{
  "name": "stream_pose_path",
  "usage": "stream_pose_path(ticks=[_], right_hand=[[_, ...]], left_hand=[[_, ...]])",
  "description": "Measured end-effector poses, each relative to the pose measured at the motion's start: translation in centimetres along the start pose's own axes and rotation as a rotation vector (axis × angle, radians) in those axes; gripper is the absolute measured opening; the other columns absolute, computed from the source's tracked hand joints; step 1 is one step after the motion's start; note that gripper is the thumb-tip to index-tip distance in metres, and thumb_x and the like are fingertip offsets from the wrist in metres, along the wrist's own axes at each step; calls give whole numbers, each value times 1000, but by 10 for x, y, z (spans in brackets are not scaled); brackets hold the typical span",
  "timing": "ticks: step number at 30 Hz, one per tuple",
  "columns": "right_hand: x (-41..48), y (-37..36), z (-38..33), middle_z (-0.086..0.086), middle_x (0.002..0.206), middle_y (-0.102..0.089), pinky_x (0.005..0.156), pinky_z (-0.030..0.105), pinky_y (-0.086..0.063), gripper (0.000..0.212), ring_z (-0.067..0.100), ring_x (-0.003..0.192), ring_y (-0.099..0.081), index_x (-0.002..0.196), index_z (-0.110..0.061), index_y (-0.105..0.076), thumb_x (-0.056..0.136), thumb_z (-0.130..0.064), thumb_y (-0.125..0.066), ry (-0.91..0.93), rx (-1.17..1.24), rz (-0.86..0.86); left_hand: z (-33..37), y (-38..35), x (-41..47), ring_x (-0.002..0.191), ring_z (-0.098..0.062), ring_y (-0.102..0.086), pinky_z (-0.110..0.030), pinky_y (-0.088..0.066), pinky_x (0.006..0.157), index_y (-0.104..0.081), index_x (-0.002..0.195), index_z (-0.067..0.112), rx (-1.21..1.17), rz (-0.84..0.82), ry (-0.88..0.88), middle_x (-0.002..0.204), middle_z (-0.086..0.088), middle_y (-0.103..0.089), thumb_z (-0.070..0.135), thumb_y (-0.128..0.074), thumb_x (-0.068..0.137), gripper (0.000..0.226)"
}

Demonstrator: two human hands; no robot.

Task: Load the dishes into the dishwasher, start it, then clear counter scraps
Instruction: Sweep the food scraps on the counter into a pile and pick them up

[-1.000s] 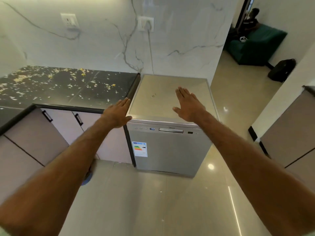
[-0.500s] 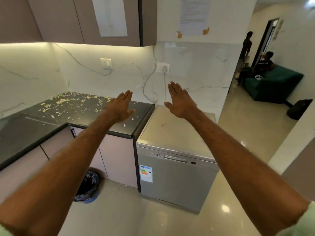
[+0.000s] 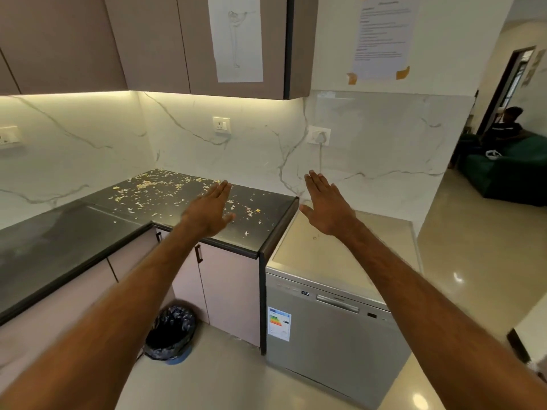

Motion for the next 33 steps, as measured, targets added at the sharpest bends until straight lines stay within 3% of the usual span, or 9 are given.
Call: stream_pose_path(ticks=[11, 17, 33], right_hand=[[82, -102, -25, 4, 166, 9, 124, 41, -3, 76, 19, 153, 7, 158, -13, 4, 104, -39, -43, -90, 85, -51], [90, -184, -14, 5, 166, 4, 122, 38, -6, 74, 20, 153, 4, 159, -12, 0, 104, -42, -40, -207, 160, -134], [235, -399, 23, 5, 167, 1, 123, 41, -6, 74, 20, 153, 1, 159, -11, -5, 103, -52, -32, -326, 376, -400]], left_hand=[[-137, -74, 42, 153, -21, -5, -47, -20, 121, 0, 158, 15, -61, -61, 64, 166, 0, 2, 43, -50, 100, 83], [-196, -131, 53, 153, -20, -1, -45, -18, 122, 3, 157, 13, -75, -193, 119, 165, -1, 6, 43, -48, 101, 82], [-271, -284, 156, 153, -19, -1, -42, -18, 122, 6, 157, 14, -128, -372, 231, 165, 0, 10, 44, -45, 102, 81]])
Point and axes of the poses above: each hand's wrist, its own x-axis towards the middle knuckle, its own y-axis out of the back of the hand, z = x × y, the point moved 2 cm from there along x, towards the middle knuckle
